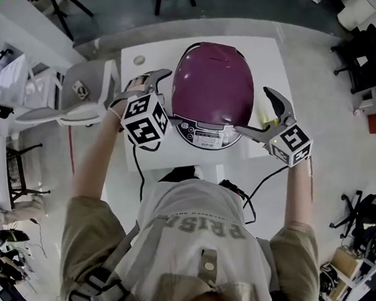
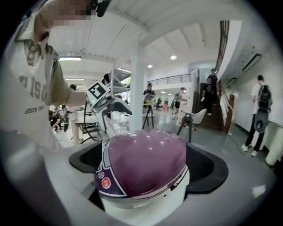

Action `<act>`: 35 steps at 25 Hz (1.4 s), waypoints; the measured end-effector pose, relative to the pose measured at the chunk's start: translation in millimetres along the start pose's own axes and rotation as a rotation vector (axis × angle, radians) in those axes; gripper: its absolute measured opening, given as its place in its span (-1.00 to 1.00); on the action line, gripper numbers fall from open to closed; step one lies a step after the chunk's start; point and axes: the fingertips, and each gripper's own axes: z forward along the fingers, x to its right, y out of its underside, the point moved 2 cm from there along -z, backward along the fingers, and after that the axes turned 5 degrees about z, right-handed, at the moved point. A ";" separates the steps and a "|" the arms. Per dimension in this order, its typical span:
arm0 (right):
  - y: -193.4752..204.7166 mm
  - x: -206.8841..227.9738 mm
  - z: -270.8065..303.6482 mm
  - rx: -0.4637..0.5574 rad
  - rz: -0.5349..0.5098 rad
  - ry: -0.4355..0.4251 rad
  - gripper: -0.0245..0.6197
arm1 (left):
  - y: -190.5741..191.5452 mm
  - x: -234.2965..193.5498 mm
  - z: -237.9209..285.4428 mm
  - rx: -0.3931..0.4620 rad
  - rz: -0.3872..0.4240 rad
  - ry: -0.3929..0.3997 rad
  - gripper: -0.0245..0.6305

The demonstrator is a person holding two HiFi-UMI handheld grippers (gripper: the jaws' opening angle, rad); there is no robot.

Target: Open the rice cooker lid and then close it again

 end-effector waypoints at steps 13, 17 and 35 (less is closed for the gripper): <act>-31.0 -4.6 -16.0 0.382 0.104 0.451 0.32 | -24.0 -28.9 -44.3 0.441 -0.532 -0.528 0.17; -34.6 -5.0 -23.3 0.419 0.133 0.564 0.00 | -16.6 -29.4 -55.4 0.475 -0.620 -0.632 -0.26; -46.4 -20.8 -40.2 0.491 0.087 0.699 -0.92 | -21.8 -25.9 -92.3 0.604 -0.718 -0.835 -0.90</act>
